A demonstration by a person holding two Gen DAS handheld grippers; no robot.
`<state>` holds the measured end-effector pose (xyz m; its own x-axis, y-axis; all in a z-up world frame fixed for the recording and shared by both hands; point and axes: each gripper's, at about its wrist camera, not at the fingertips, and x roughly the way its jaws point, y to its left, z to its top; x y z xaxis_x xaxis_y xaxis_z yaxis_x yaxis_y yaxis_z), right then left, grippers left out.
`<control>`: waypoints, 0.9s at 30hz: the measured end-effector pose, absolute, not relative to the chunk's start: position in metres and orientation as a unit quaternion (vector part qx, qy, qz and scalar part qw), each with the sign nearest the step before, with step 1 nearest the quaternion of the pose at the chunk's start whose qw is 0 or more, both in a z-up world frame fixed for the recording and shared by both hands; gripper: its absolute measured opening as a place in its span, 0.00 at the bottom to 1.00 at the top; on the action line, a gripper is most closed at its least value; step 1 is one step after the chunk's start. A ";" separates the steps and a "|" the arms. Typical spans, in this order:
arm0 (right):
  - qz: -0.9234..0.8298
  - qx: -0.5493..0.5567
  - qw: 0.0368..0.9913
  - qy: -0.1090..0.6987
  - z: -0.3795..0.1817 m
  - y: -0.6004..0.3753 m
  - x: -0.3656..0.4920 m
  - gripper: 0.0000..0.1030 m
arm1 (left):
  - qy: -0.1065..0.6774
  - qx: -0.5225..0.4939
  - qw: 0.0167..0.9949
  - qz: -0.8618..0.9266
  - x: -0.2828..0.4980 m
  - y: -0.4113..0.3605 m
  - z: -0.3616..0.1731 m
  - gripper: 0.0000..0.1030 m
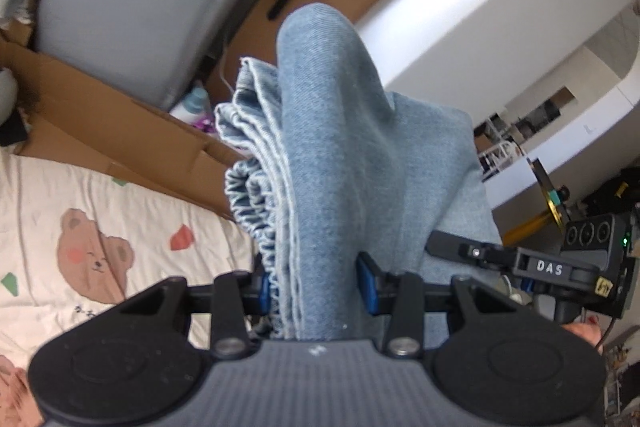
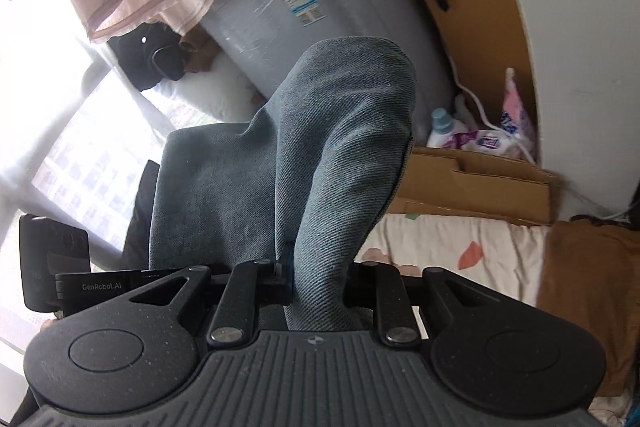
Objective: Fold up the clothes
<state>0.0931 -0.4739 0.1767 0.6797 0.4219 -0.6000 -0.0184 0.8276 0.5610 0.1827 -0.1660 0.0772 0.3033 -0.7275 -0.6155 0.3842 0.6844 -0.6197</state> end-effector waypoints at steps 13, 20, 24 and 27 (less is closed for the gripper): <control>0.039 0.269 0.882 0.386 0.154 -0.547 0.063 0.20 | 0.485 -0.165 0.747 -0.424 0.203 -0.258 0.026 0.42; 0.010 0.263 0.889 0.374 0.134 -0.584 0.051 0.20 | 0.478 -0.164 0.733 -0.454 0.193 -0.301 0.013 0.42; -0.004 0.261 0.890 0.374 0.119 -0.607 0.046 0.20 | 0.483 -0.161 0.723 -0.467 0.192 -0.324 0.001 0.42; -0.015 0.258 0.891 0.373 0.107 -0.624 0.045 0.20 | 0.485 -0.159 0.718 -0.474 0.196 -0.343 -0.011 0.42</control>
